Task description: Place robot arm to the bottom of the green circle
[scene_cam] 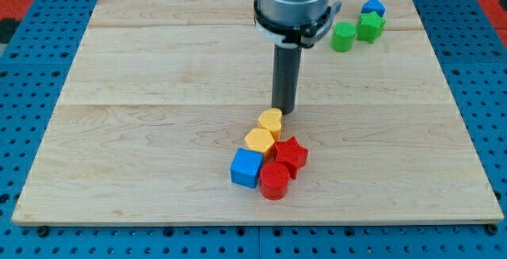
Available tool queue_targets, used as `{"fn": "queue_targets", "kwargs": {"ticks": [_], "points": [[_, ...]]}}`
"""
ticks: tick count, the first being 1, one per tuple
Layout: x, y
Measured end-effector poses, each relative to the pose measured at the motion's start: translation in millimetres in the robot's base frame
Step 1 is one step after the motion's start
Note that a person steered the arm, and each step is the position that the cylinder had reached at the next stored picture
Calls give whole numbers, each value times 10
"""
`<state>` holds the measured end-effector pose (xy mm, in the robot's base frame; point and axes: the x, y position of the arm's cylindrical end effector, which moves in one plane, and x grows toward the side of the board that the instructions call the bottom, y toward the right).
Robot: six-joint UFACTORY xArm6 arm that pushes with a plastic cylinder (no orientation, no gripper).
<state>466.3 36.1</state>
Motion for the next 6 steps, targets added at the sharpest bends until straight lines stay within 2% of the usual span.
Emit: {"fn": "queue_targets", "kwargs": {"ticks": [1,4,5,6], "points": [[255,9],[-716,475],[-943,660],[-983,769]]}}
